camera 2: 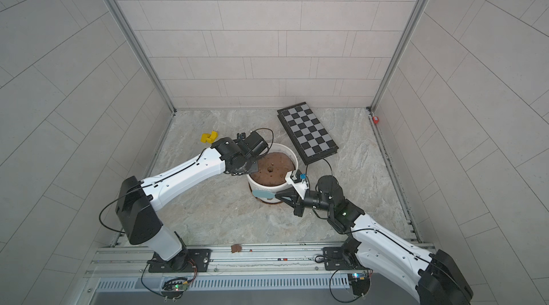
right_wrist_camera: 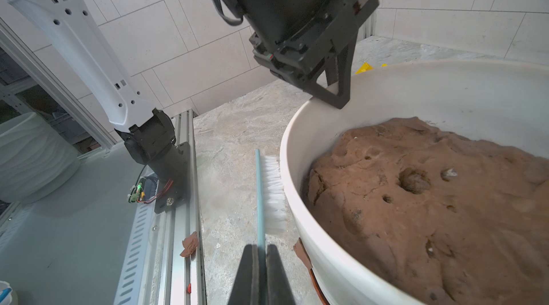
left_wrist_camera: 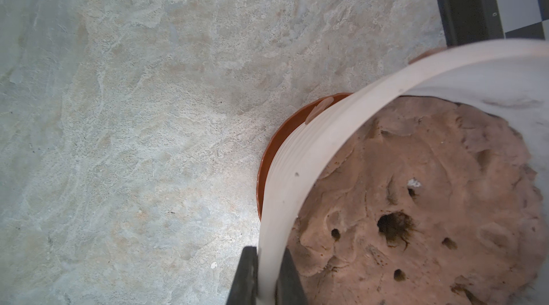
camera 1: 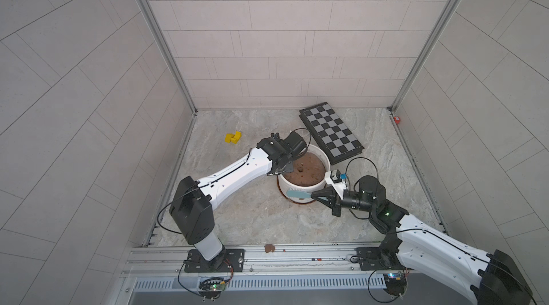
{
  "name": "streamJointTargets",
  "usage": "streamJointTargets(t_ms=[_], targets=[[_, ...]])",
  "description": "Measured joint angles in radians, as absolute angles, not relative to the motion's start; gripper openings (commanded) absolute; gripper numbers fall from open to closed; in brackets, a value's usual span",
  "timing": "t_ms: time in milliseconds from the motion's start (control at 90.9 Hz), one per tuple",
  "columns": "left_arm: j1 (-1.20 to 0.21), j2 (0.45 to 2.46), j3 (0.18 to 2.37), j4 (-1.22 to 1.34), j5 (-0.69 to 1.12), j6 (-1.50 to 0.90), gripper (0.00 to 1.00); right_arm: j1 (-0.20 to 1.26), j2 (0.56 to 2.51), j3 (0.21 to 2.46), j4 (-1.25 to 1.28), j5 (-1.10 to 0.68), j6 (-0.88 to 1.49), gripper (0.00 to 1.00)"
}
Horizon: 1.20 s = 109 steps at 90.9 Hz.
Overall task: Scrub the dried mud off the ceramic pot
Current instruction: Rotate the pot on the tray.
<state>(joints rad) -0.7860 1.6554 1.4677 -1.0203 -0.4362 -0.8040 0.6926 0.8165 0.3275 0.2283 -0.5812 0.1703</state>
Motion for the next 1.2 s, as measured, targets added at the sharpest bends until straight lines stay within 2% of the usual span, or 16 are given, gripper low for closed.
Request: streamJointTargets(t_ms=[583, 980, 1200], targets=[[-0.733, 1.68, 1.497, -0.997, -0.407, -0.746, 0.0, 0.759, 0.879, 0.283, 0.196, -0.315, 0.128, 0.0], [-0.718, 1.689, 1.505, -0.988, -0.403, -0.734, 0.0, 0.76, 1.016, 0.234, 0.292, -0.303, 0.254, 0.0], [-0.715, 1.695, 1.512, -0.993, -0.398, -0.732, 0.0, 0.833, 1.031, 0.2, 0.41, -0.356, 0.305, 0.0]])
